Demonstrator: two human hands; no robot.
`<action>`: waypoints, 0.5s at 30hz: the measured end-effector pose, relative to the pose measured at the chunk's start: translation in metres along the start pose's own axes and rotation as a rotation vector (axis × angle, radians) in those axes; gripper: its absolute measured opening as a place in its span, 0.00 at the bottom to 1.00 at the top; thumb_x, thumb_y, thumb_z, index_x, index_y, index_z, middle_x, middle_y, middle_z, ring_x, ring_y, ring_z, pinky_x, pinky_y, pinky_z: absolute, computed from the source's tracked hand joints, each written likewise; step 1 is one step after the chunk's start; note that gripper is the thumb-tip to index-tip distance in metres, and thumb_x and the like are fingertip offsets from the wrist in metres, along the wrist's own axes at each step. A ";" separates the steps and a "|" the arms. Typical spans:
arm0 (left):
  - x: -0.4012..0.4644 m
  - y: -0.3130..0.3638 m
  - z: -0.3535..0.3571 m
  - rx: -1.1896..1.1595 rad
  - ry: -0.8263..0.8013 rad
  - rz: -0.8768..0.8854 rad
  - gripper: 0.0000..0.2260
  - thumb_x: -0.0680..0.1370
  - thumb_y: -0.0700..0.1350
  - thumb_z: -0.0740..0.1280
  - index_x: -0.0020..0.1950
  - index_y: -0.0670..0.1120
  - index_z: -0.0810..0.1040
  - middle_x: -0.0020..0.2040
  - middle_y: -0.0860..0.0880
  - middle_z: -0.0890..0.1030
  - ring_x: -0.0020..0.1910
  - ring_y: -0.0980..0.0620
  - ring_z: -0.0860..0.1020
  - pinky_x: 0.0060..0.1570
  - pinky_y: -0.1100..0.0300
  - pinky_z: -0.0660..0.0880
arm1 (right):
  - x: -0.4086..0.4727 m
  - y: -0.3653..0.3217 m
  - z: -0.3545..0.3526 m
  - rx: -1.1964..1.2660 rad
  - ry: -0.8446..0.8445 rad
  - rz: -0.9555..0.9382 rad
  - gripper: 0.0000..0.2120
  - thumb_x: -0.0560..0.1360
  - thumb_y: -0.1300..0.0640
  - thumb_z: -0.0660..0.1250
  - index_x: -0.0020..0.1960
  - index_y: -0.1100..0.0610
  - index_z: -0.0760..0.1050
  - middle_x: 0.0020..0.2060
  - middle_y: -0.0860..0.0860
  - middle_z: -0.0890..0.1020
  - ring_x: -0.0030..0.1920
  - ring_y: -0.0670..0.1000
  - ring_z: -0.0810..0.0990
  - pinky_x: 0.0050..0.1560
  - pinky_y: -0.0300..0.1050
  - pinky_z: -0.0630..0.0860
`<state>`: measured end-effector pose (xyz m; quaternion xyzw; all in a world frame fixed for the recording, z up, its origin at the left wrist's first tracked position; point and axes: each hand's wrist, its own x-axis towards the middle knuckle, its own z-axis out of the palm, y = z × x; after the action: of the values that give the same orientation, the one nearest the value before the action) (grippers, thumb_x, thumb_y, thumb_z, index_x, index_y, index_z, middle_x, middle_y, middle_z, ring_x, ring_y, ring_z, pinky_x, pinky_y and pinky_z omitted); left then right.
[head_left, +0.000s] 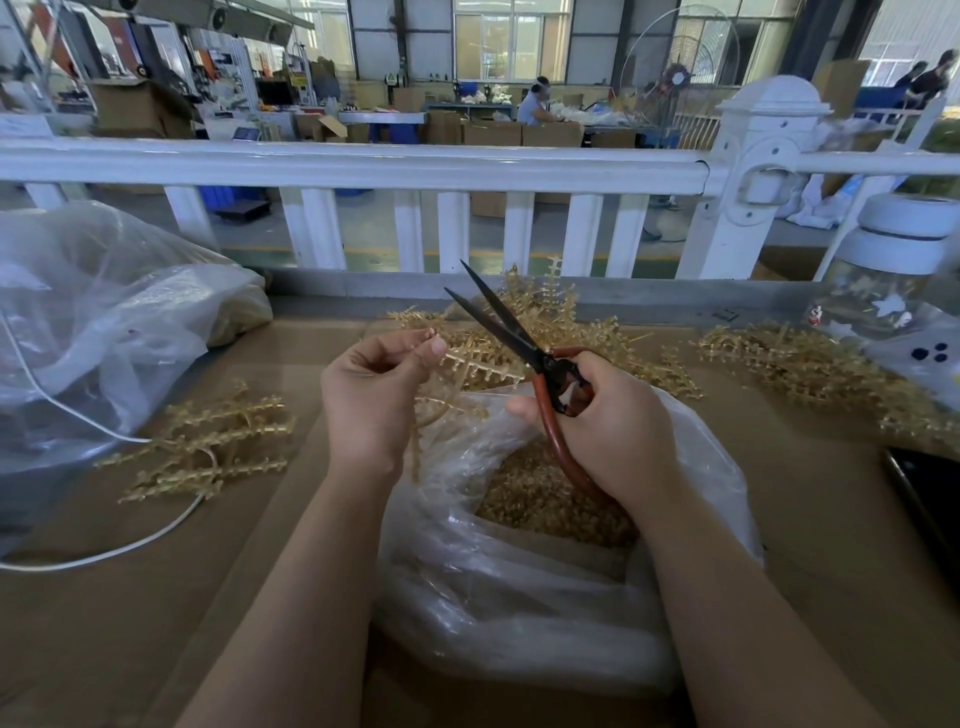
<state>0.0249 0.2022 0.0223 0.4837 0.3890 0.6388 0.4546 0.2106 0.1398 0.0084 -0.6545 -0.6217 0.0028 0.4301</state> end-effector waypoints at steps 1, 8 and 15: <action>-0.001 0.000 0.001 0.028 0.005 0.006 0.06 0.69 0.41 0.78 0.43 0.46 0.84 0.35 0.53 0.84 0.34 0.60 0.79 0.37 0.67 0.76 | -0.001 -0.001 0.000 -0.001 0.010 -0.009 0.28 0.64 0.19 0.61 0.48 0.41 0.75 0.38 0.35 0.79 0.40 0.33 0.77 0.35 0.29 0.67; -0.008 -0.001 0.010 0.162 -0.058 0.030 0.03 0.72 0.41 0.77 0.43 0.45 0.85 0.34 0.55 0.84 0.32 0.64 0.79 0.35 0.70 0.75 | -0.002 -0.007 -0.001 -0.072 -0.002 -0.039 0.27 0.64 0.20 0.58 0.47 0.40 0.72 0.35 0.35 0.76 0.37 0.33 0.73 0.33 0.28 0.64; -0.008 -0.002 0.014 0.071 -0.156 -0.022 0.10 0.77 0.34 0.69 0.39 0.46 0.83 0.32 0.51 0.83 0.34 0.58 0.79 0.36 0.66 0.74 | 0.001 -0.001 0.000 -0.234 -0.068 -0.036 0.29 0.68 0.22 0.62 0.51 0.46 0.76 0.38 0.37 0.75 0.38 0.40 0.72 0.35 0.29 0.62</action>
<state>0.0394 0.1959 0.0216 0.5434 0.3802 0.5800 0.4730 0.2100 0.1410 0.0093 -0.6884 -0.6437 -0.0553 0.3298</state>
